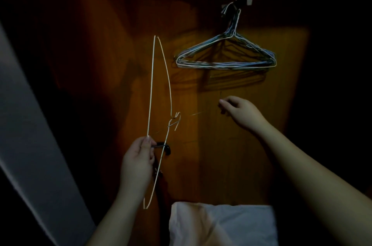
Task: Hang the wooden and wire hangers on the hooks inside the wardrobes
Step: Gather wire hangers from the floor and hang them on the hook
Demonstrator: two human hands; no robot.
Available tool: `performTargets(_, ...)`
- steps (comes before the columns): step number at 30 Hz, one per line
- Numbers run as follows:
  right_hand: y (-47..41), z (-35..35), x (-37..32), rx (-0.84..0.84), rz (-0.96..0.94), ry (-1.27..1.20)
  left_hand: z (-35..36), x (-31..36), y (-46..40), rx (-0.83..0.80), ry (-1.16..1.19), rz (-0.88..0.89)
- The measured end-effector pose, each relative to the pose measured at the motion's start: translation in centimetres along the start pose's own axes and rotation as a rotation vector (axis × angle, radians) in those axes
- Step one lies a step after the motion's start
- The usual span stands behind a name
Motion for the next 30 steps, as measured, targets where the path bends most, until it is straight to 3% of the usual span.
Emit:
performTargets(10,0.5,-1.1,-2.4,0.018,-0.007,0.023,1.6,0.7,-1.3,-0.030,0.482,-0.042)
performTargets(15,1.0,-0.7,-4.6,0.062,-0.020,-0.119,4.0,1.4,-1.5,-0.074,0.657,-0.088)
performTargets(20,1.3,1.3,-5.9,-0.009,-0.014,-0.254,5.3,1.7,-1.5,-0.091,0.702,-0.100)
performTargets(27,1.9,3.5,-5.8,-0.319,-0.043,-0.511,4.4,2.0,-1.2,-0.085,0.634,-0.088)
performTargets(30,1.8,3.2,-5.6,-0.274,-0.049,-0.567,4.4,1.8,-0.9,-0.124,0.662,-0.083)
Point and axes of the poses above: each hand's wrist, its own y-axis away from the middle knuckle, its own z-axis out of the palm, x = y × z, the point moved 6 cm from there along -y, towards the middle knuckle, and after that the axes turned 13 degrees about -x, right-handed, at the moved point
